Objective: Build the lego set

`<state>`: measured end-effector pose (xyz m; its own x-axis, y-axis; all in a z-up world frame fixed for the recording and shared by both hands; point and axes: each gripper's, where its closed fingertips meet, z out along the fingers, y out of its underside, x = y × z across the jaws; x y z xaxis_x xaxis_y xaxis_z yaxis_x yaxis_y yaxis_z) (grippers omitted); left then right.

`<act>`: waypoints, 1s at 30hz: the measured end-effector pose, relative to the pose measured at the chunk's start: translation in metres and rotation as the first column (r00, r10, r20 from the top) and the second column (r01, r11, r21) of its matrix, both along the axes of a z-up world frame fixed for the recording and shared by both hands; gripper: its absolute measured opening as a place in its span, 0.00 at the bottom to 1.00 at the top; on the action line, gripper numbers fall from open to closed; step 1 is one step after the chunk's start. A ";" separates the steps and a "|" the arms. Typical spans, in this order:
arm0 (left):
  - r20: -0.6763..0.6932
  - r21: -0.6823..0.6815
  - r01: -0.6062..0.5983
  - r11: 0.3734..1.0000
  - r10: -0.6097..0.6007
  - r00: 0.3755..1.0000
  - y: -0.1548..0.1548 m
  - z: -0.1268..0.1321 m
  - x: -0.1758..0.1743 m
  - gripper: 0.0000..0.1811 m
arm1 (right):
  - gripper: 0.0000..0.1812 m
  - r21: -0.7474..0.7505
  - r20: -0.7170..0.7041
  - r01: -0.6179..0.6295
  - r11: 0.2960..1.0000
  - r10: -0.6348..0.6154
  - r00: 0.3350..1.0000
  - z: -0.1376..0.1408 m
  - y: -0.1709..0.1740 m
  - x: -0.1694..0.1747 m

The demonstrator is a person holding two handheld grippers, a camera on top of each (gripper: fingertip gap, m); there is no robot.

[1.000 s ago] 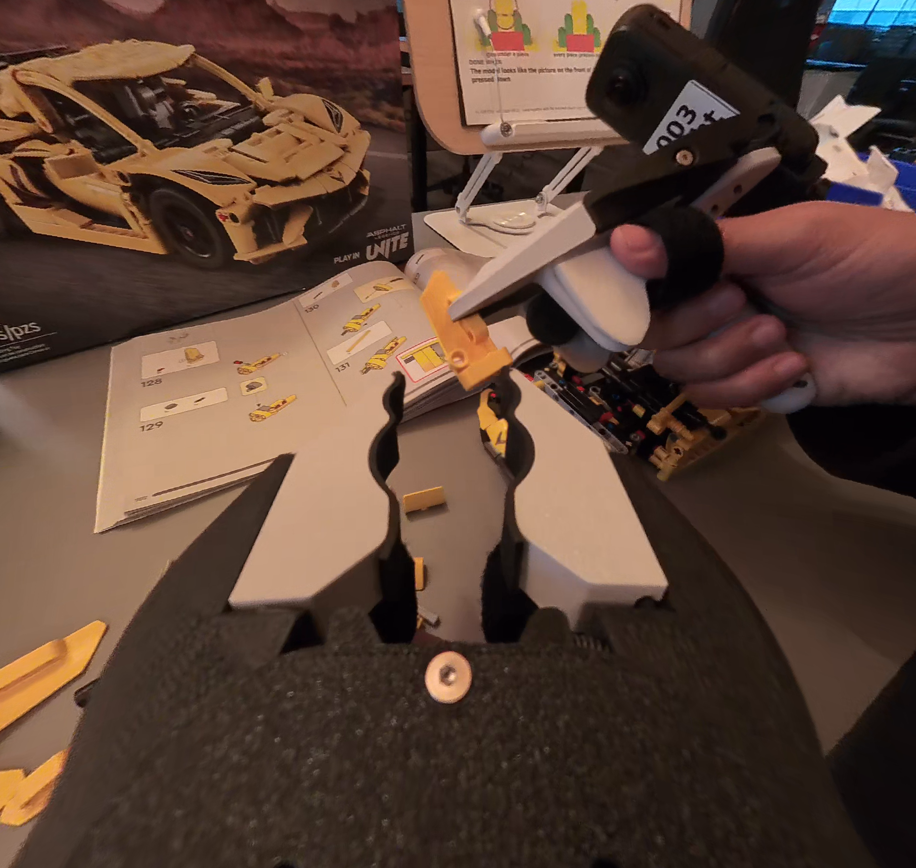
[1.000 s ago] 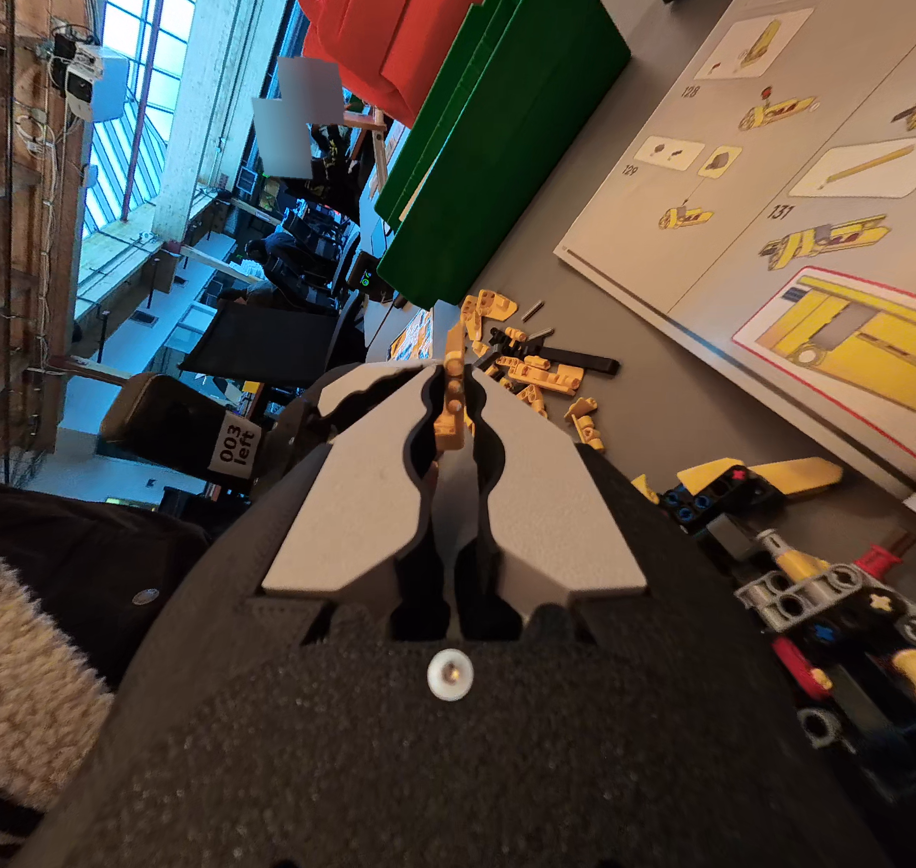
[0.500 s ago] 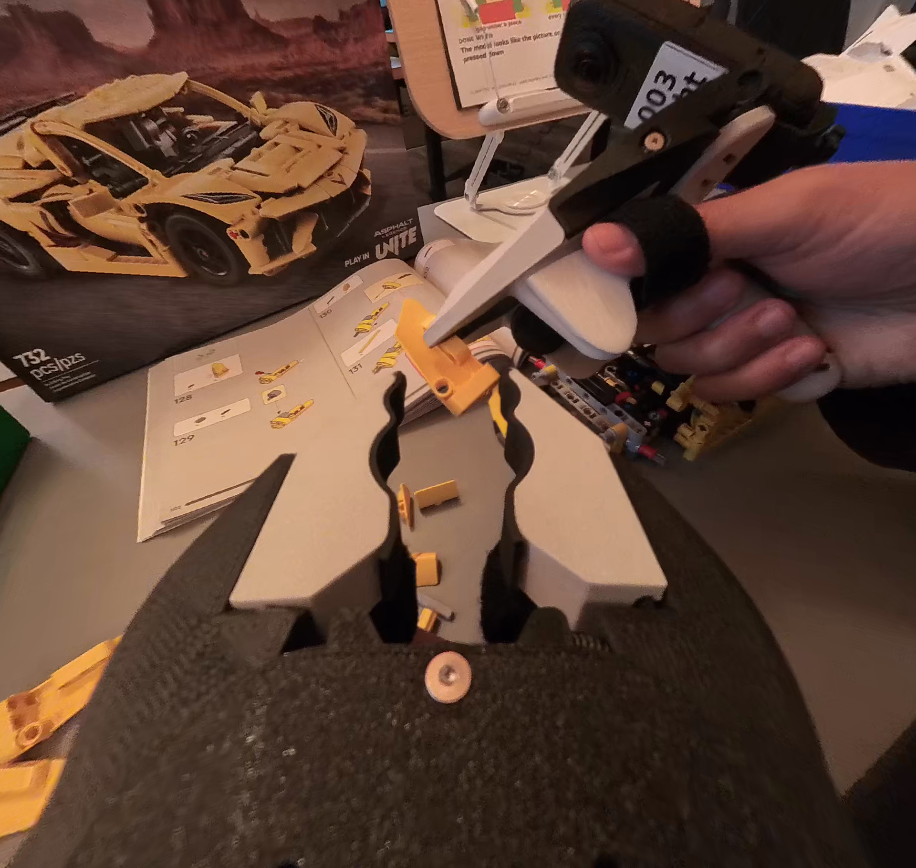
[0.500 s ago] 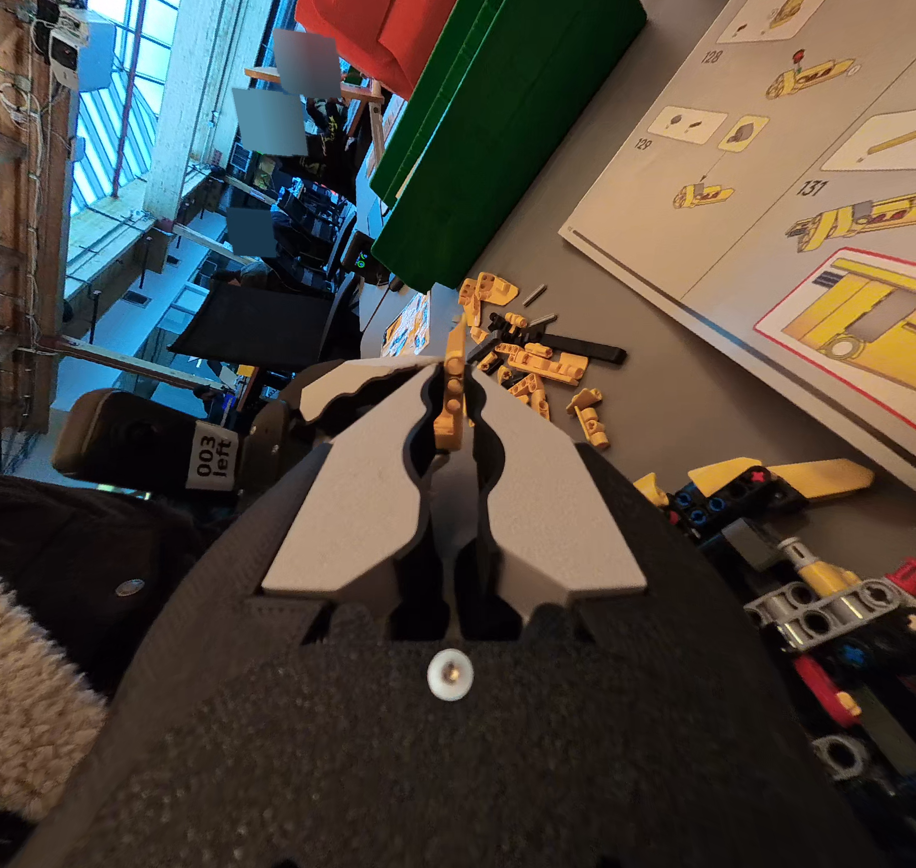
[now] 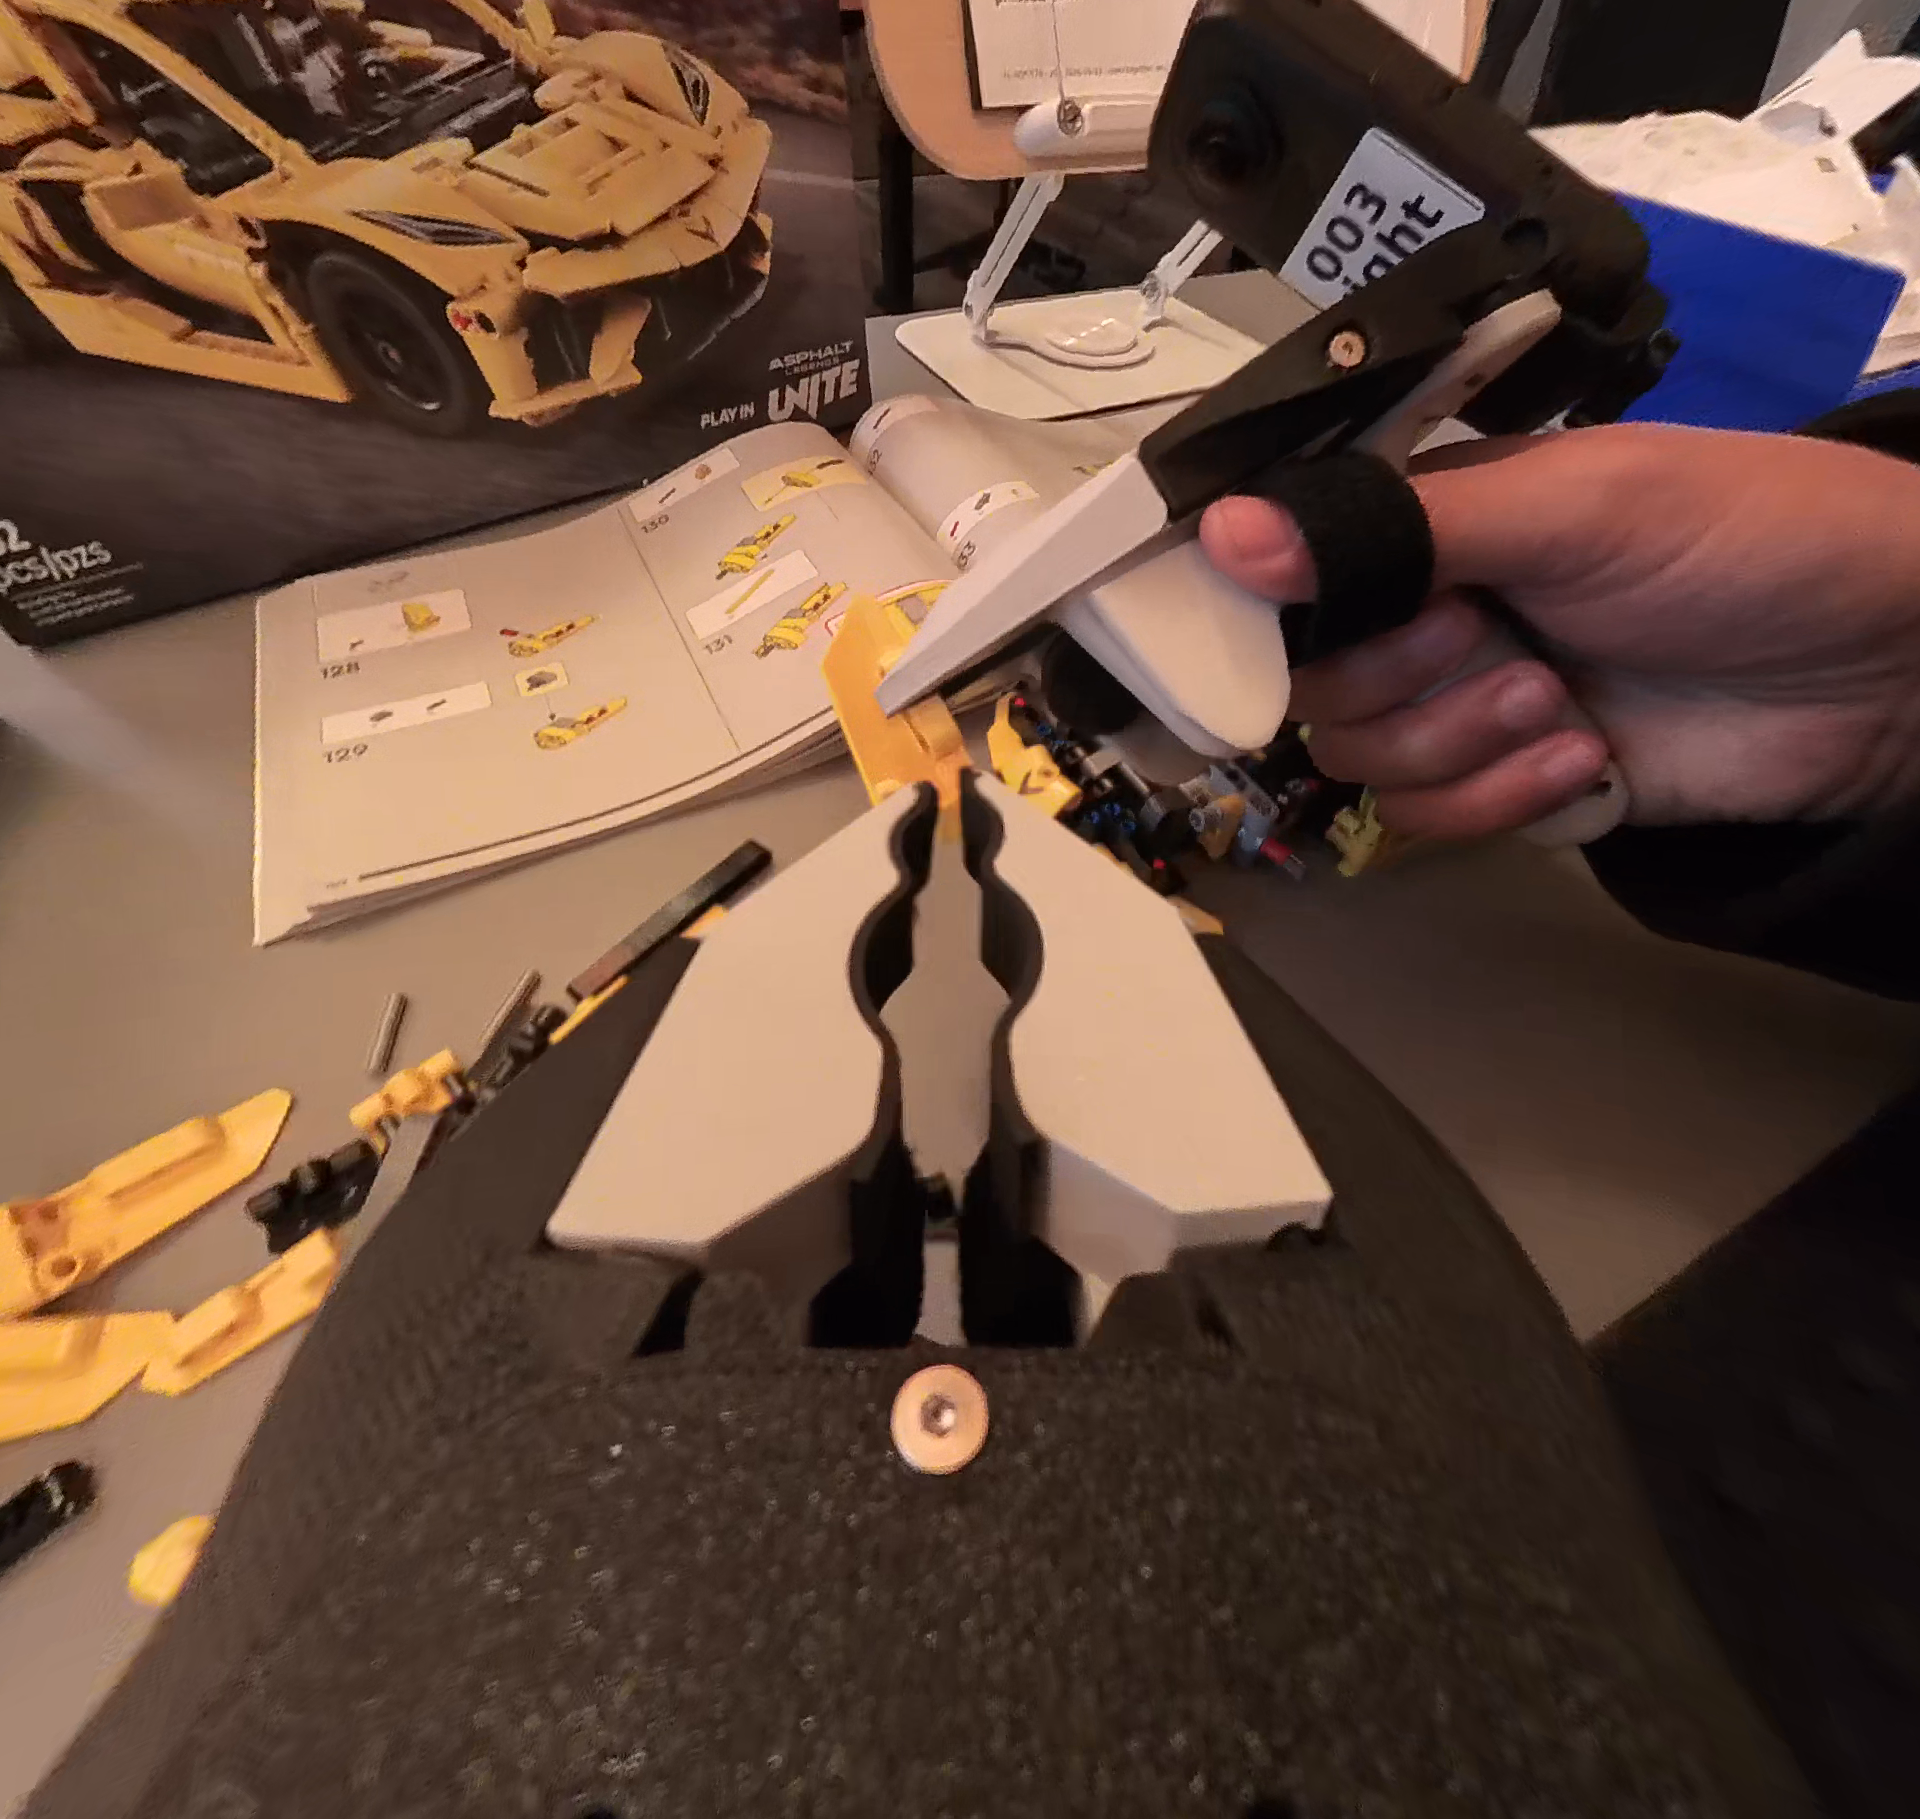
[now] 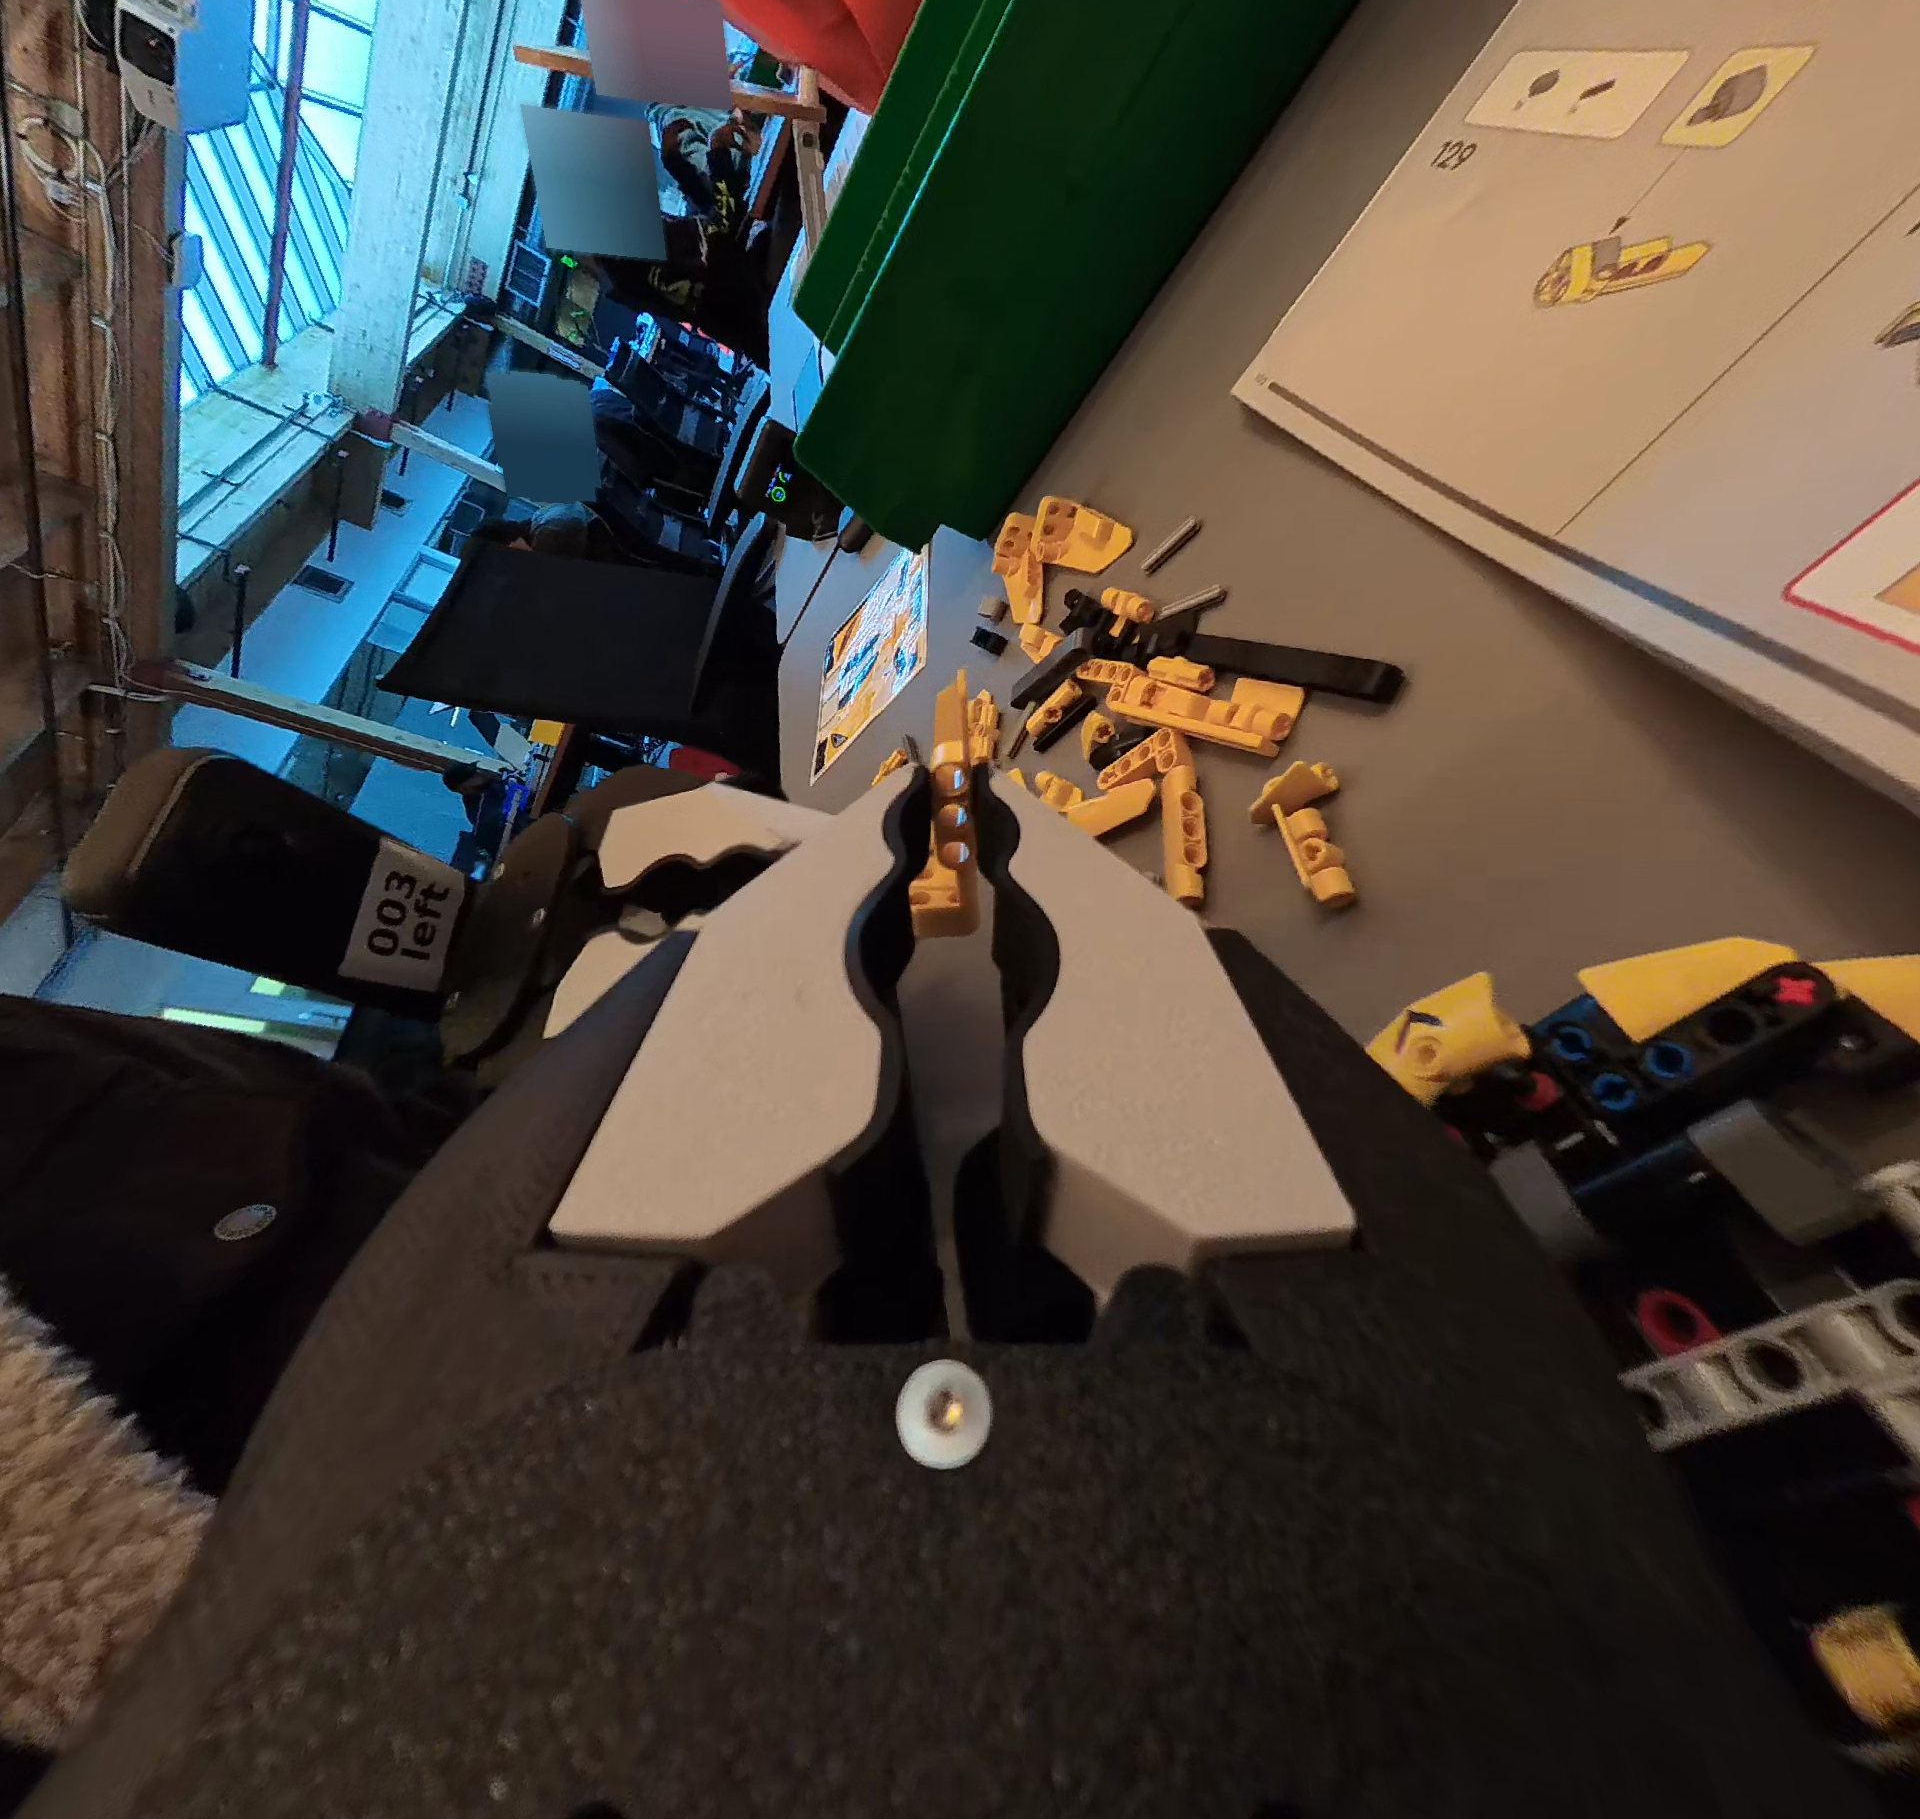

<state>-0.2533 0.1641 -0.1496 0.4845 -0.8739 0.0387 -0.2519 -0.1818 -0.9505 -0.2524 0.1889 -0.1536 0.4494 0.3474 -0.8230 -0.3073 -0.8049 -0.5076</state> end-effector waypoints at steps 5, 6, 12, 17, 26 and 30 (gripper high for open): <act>-0.047 -0.070 -0.093 0.993 0.090 0.995 0.006 -0.011 -0.016 0.28 | 0.03 0.035 -0.019 0.042 0.999 -0.041 0.999 0.005 0.003 -0.005; -0.048 -0.091 -0.093 0.991 0.089 0.995 0.006 -0.014 -0.015 0.31 | 0.03 0.044 -0.008 0.040 0.998 -0.040 0.999 0.005 0.003 -0.007; -0.032 -0.071 -0.125 0.990 0.123 0.992 0.010 -0.010 -0.011 0.16 | 0.03 0.049 0.034 -0.044 0.998 0.043 0.998 0.002 -0.008 -0.025; -0.076 -0.047 -0.147 0.988 0.143 0.987 0.011 -0.012 -0.023 0.14 | 0.09 0.032 0.025 -0.093 0.995 0.092 0.995 -0.001 -0.013 -0.030; -0.385 -0.183 -0.431 0.883 0.339 0.858 0.056 -0.054 -0.208 0.14 | 0.20 0.100 0.064 -0.059 0.993 0.053 0.997 0.016 -0.020 0.008; -0.456 -0.349 -0.426 0.835 0.246 0.855 0.061 -0.078 -0.223 0.14 | 0.20 0.086 0.065 -0.096 0.992 0.091 0.994 0.013 -0.032 0.002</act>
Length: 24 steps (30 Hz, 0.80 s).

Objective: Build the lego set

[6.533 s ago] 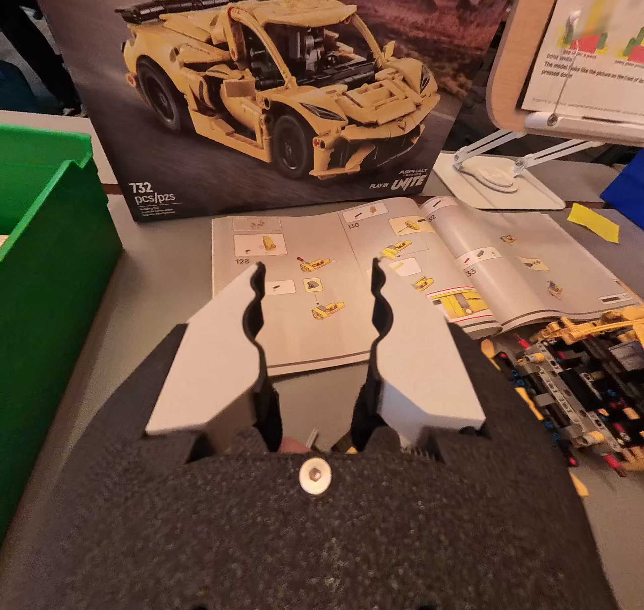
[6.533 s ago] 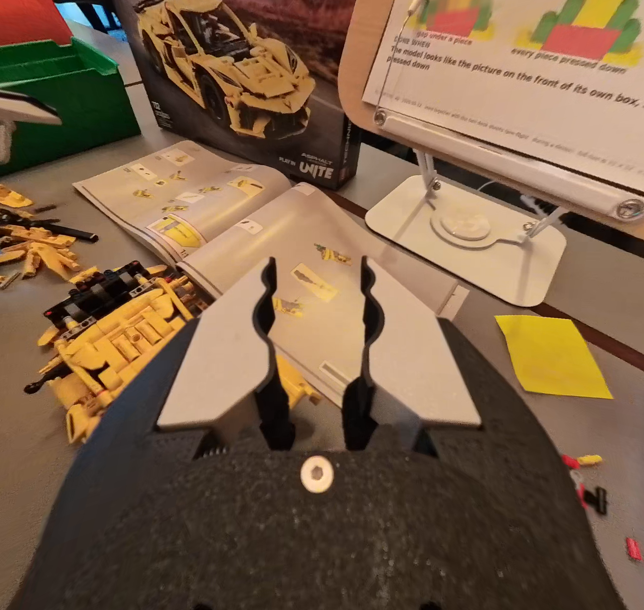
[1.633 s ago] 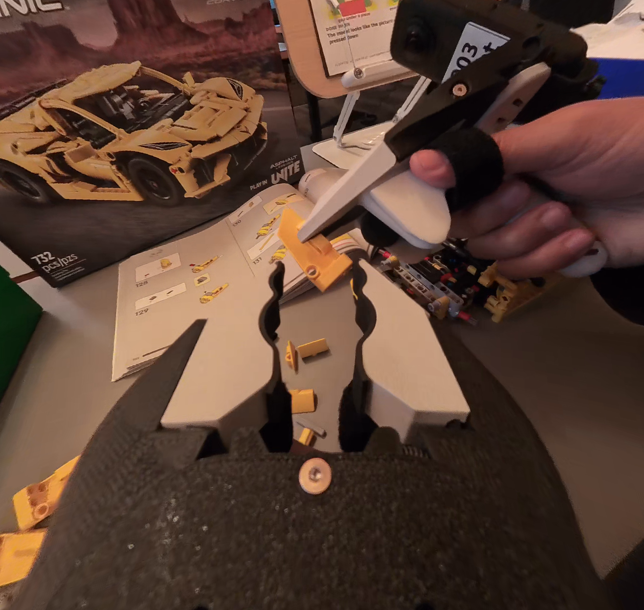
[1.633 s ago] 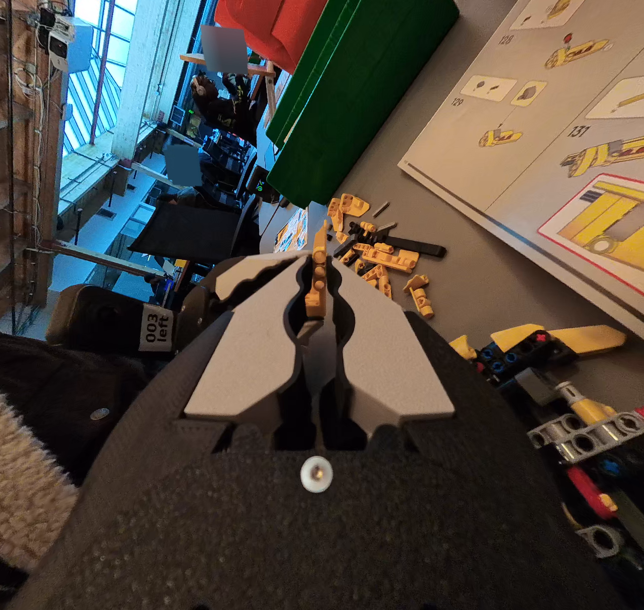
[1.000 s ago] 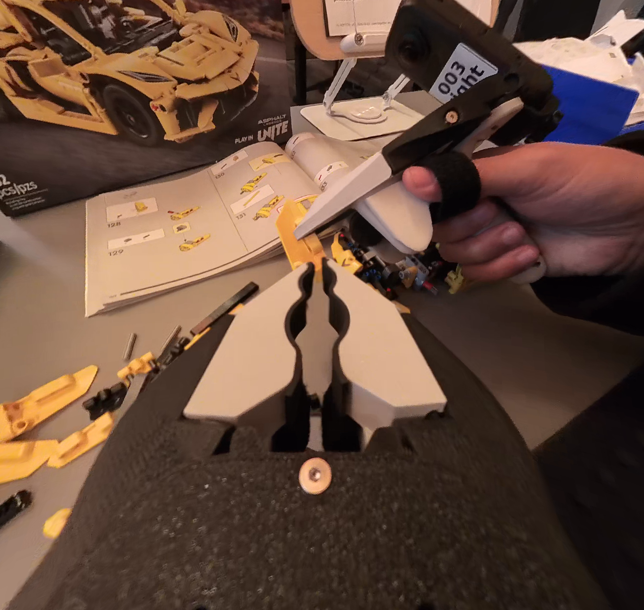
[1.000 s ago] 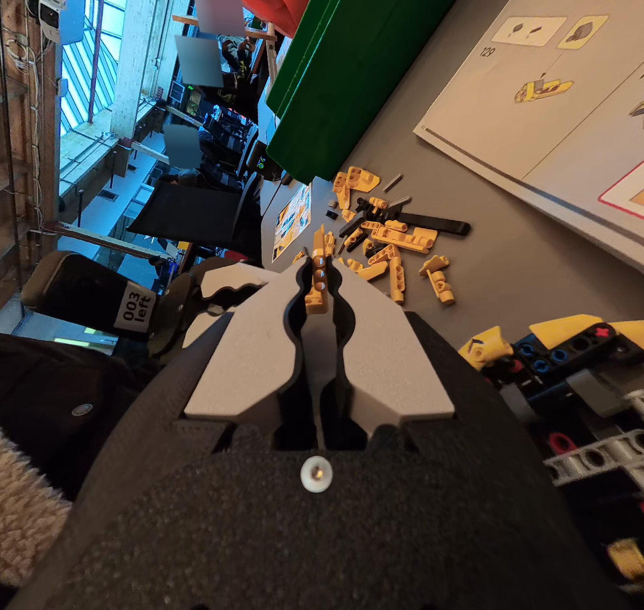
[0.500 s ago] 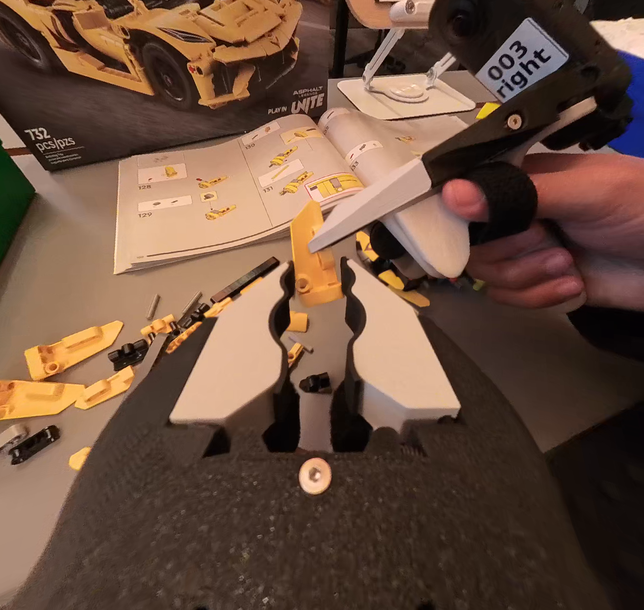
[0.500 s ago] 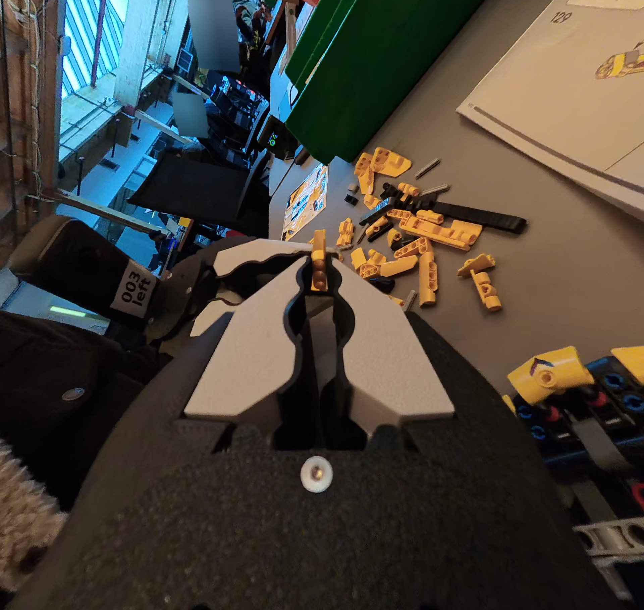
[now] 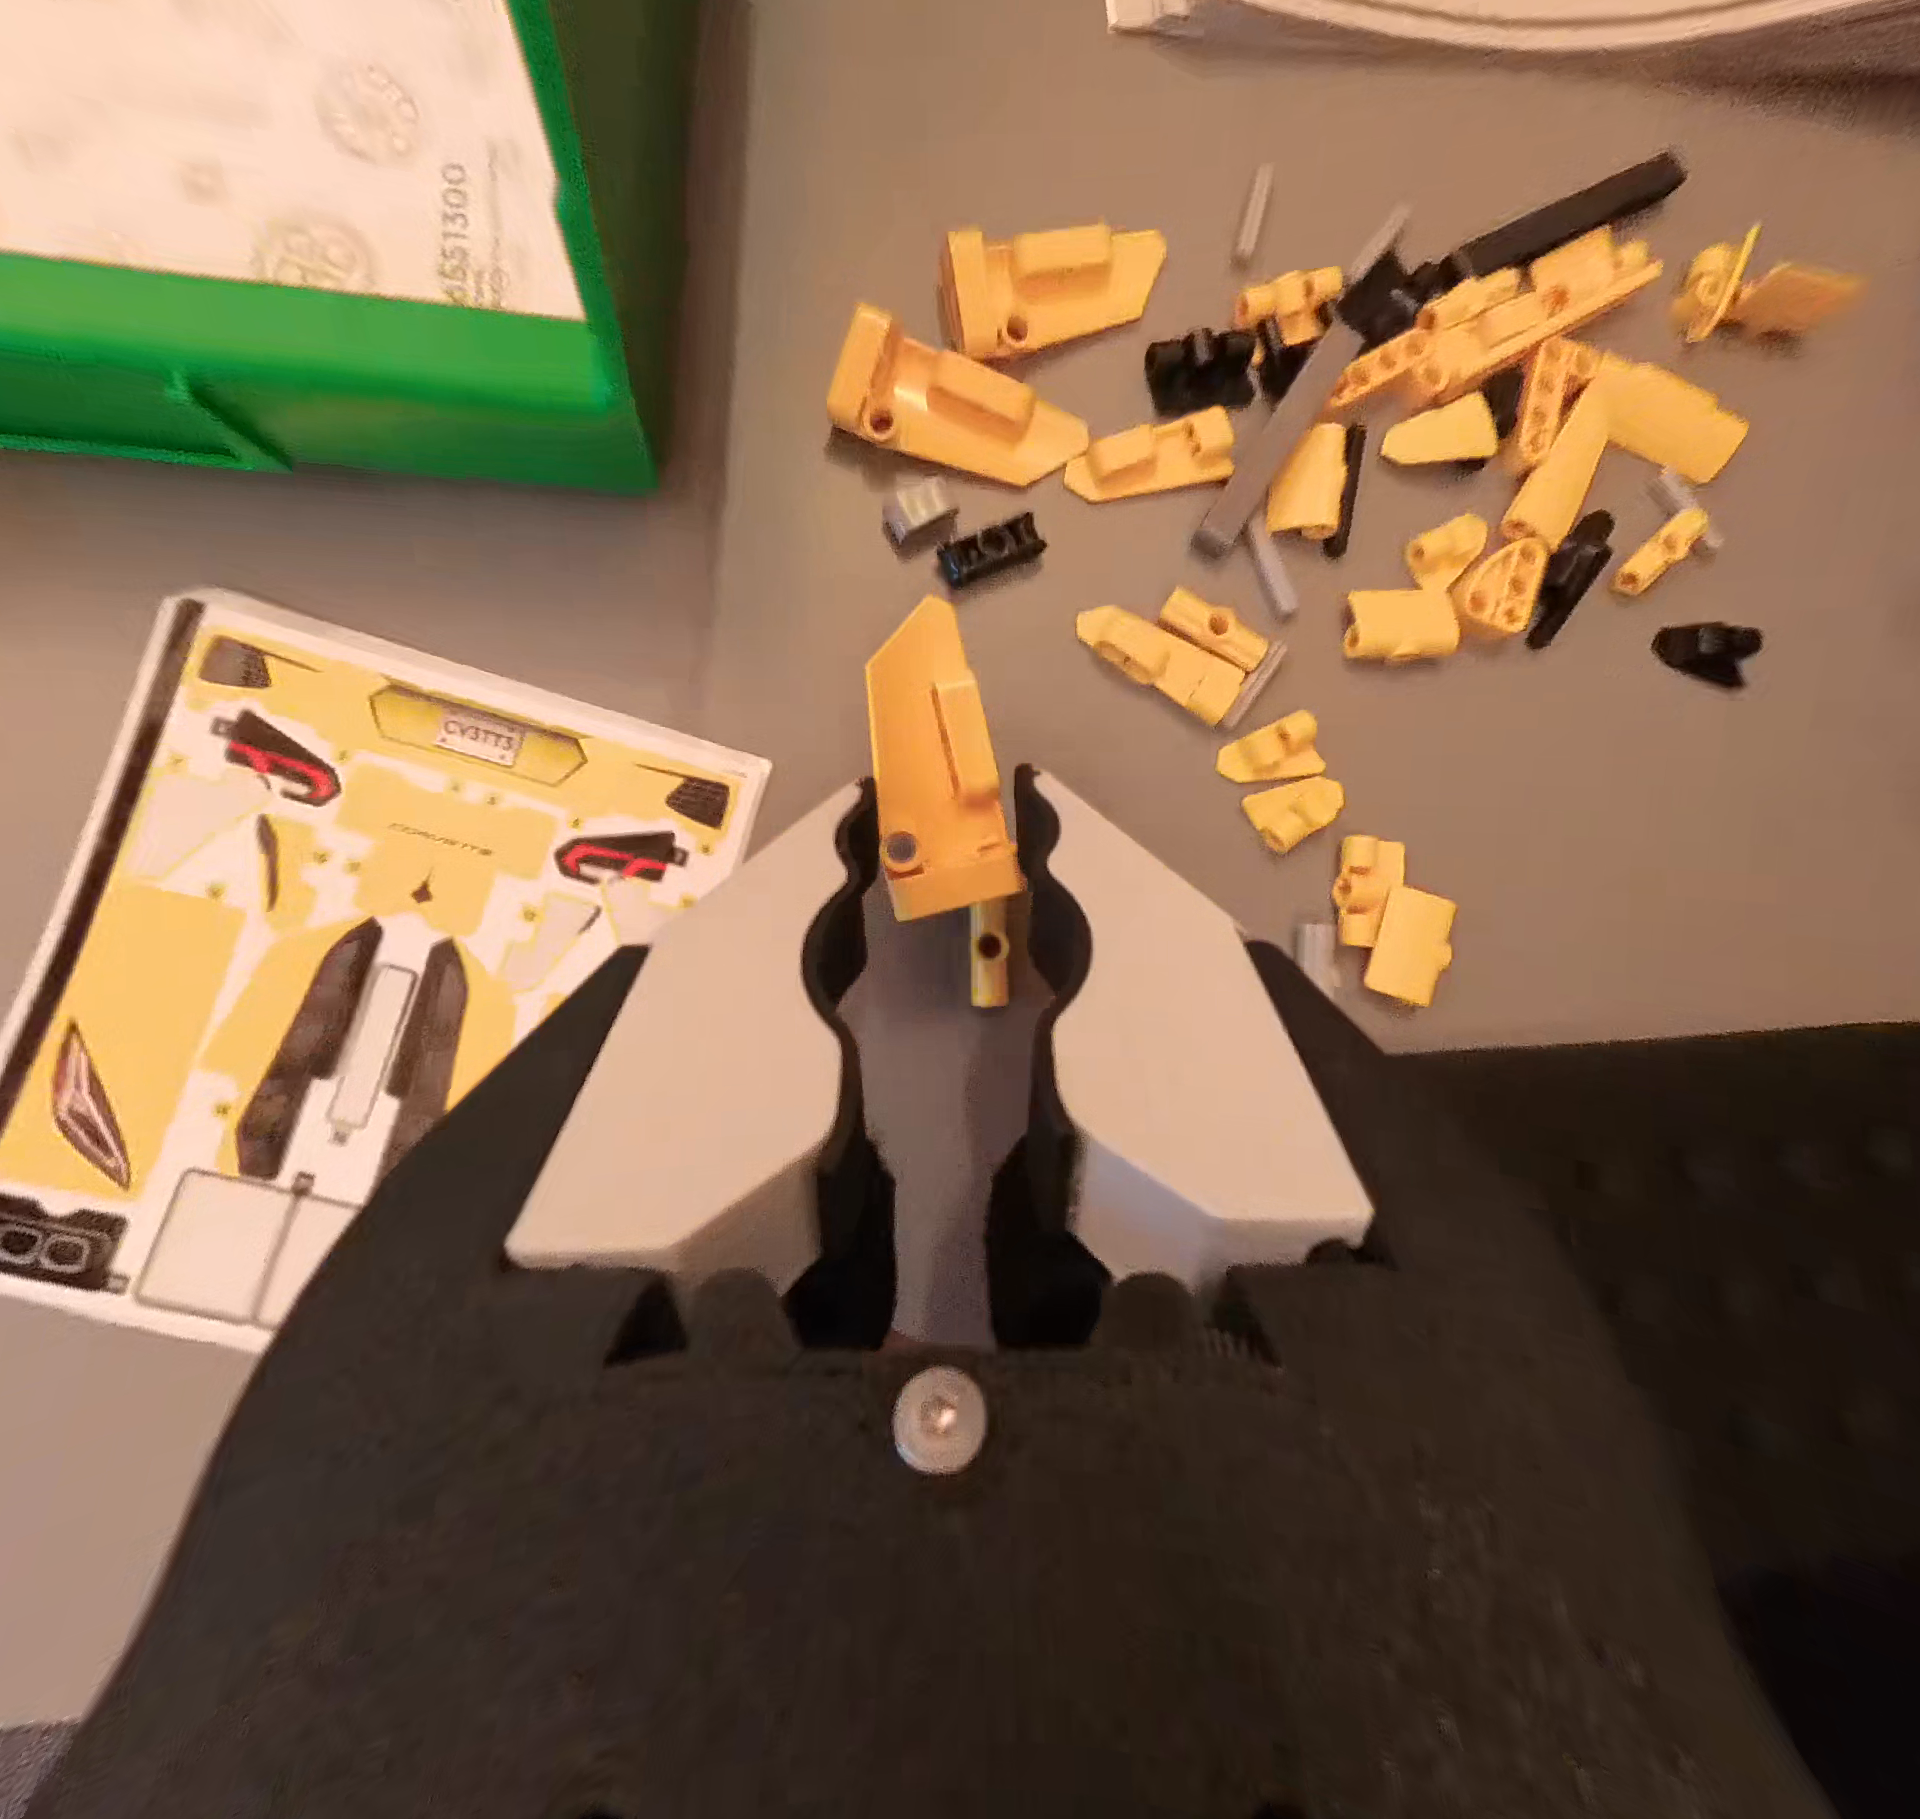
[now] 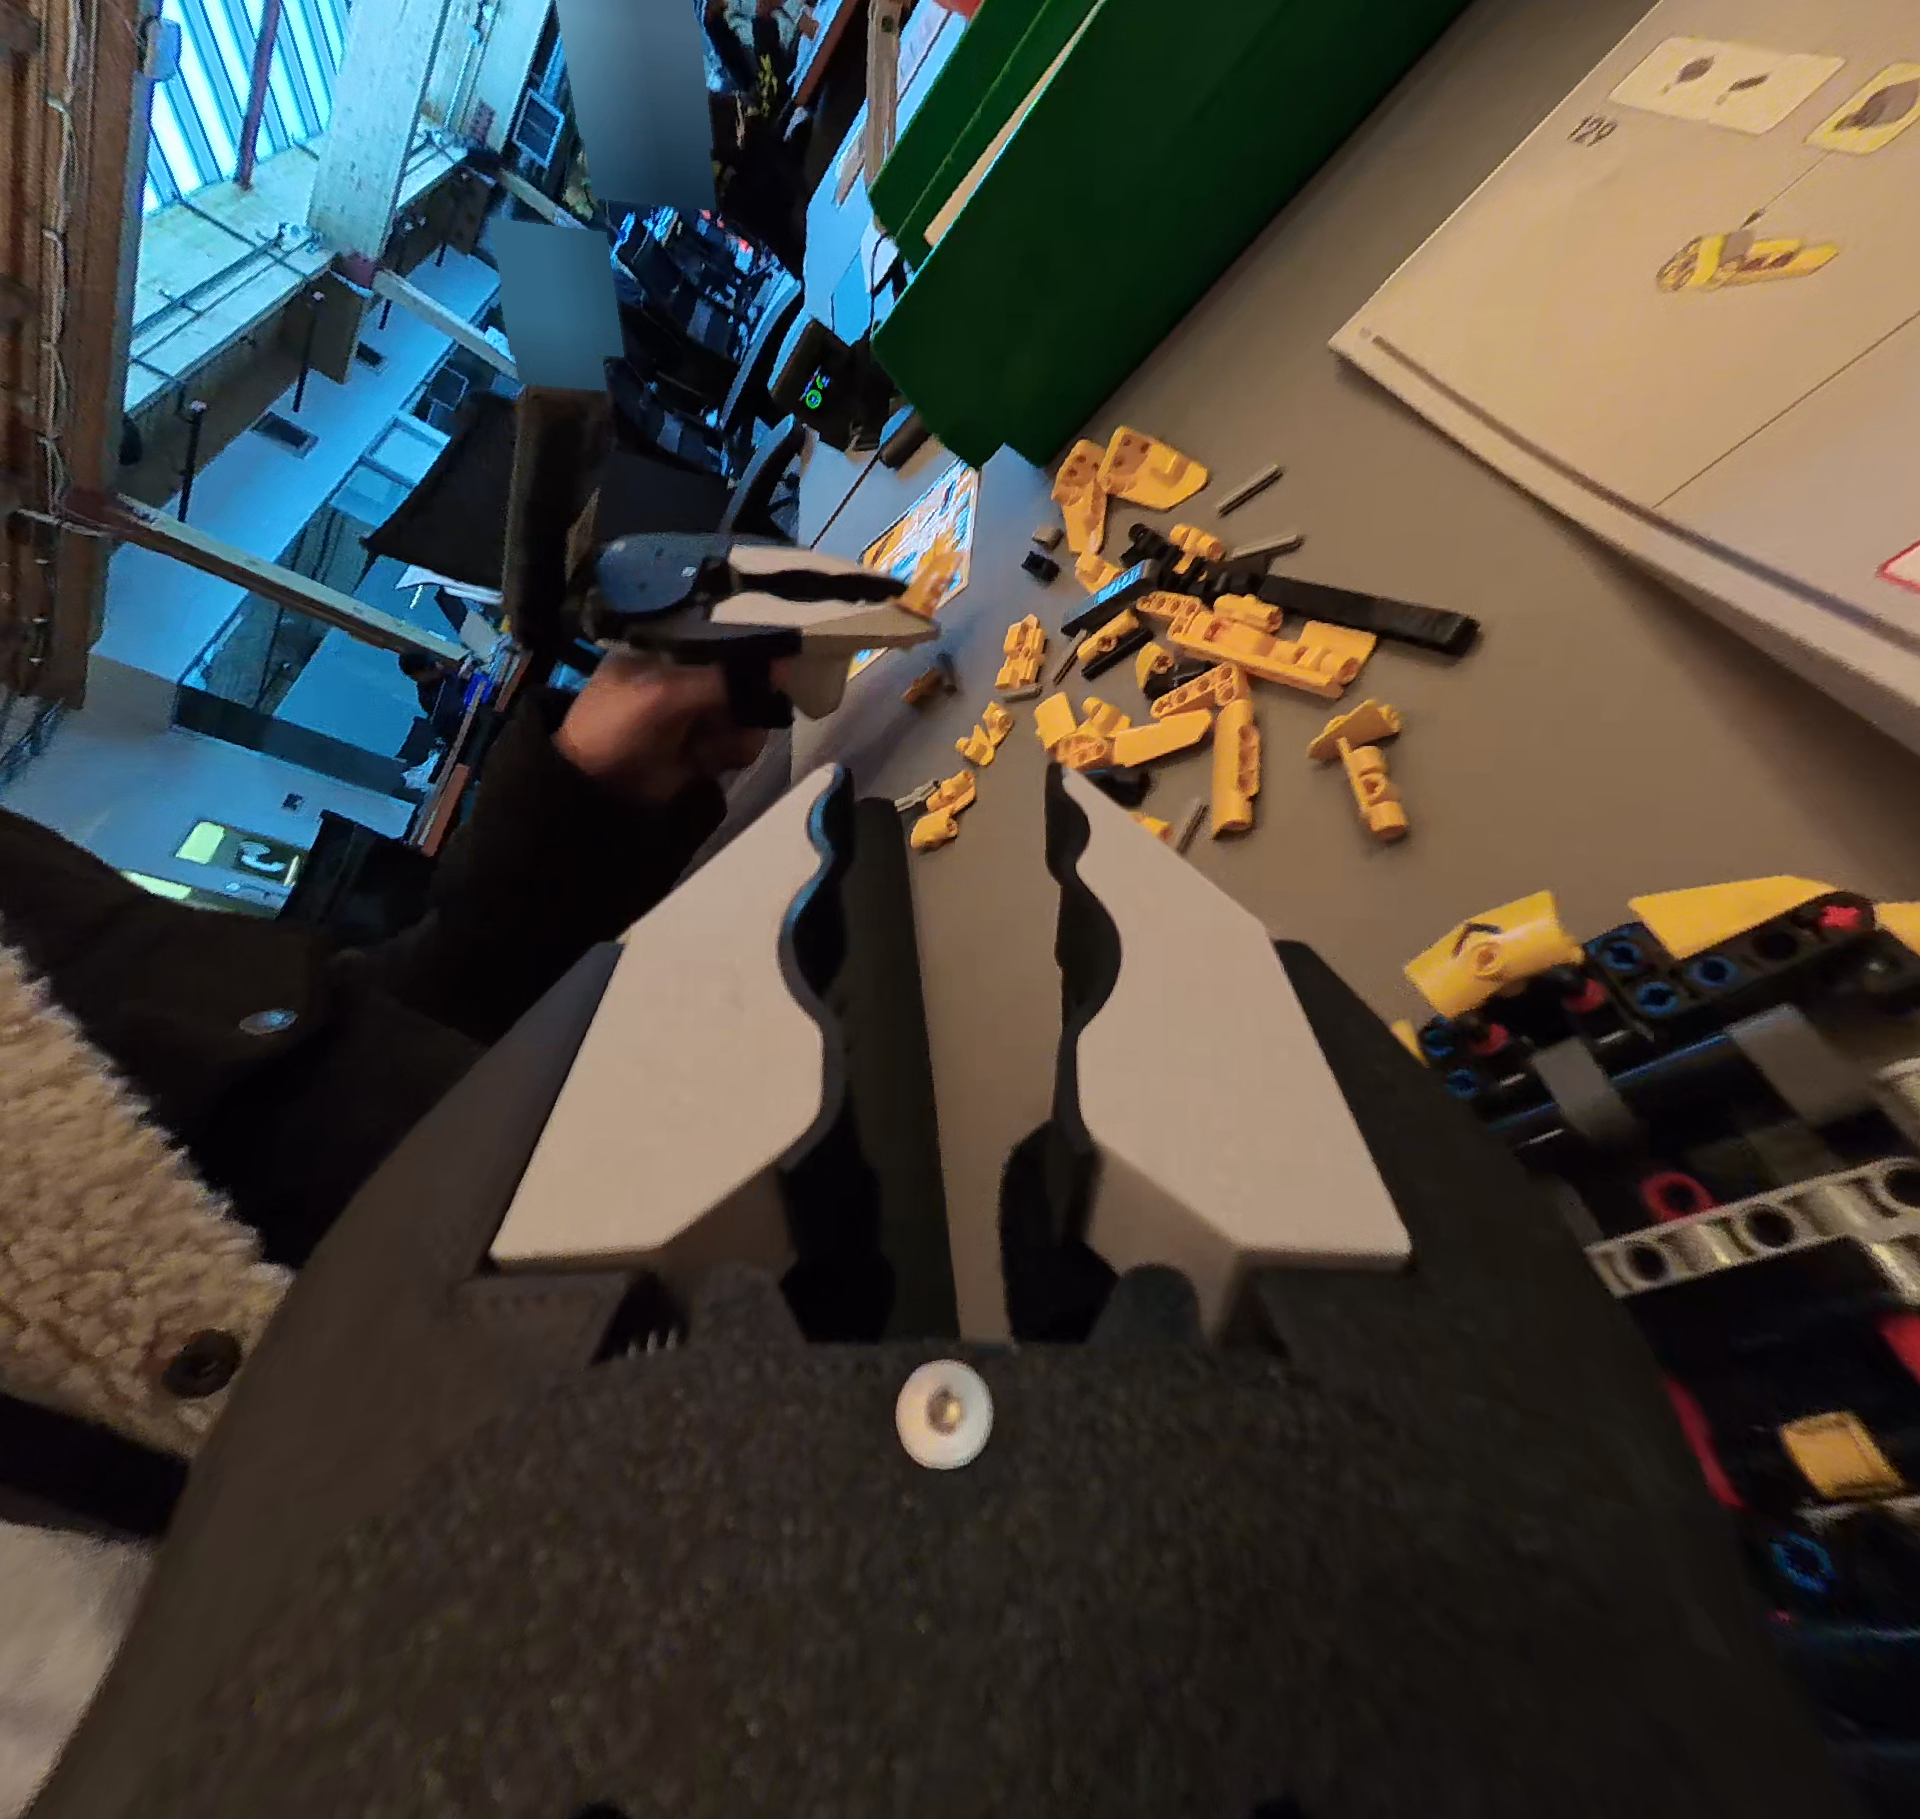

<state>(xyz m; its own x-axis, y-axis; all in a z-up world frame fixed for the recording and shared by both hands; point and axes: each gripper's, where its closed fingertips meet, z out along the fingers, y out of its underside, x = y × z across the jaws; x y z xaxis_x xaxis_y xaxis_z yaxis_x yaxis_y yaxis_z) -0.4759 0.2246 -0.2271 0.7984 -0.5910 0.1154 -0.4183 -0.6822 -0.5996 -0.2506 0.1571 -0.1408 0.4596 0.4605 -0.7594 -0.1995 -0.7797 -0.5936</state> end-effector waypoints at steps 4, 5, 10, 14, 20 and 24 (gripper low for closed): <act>-0.059 -0.045 0.026 0.999 -0.029 0.998 0.009 -0.013 0.007 0.14 | 0.20 -0.035 -0.041 -0.030 0.999 0.029 0.999 0.002 -0.010 -0.007; -0.060 -0.022 0.013 1.000 -0.015 0.998 0.014 -0.012 0.008 0.14 | 0.20 -0.039 -0.036 -0.032 0.999 0.030 0.999 0.001 -0.012 -0.006; -0.066 -0.053 0.024 0.998 -0.028 0.997 0.014 -0.017 0.012 0.14 | 0.19 -0.043 -0.014 -0.012 0.999 0.012 1.000 -0.001 -0.016 0.004; -0.081 -0.055 0.052 0.997 -0.057 0.995 0.011 -0.017 0.016 0.15 | 0.19 -0.050 -0.036 0.007 0.999 -0.009 0.999 0.001 -0.013 0.011; -0.112 -0.043 0.078 0.996 -0.082 0.990 0.011 -0.011 0.019 0.16 | 0.19 -0.045 -0.033 -0.002 0.999 0.001 0.999 0.000 -0.017 0.013; -0.133 0.030 0.113 0.993 -0.108 0.985 0.022 0.005 0.025 0.17 | 0.19 -0.045 -0.041 0.005 0.999 -0.006 0.999 0.000 -0.017 0.017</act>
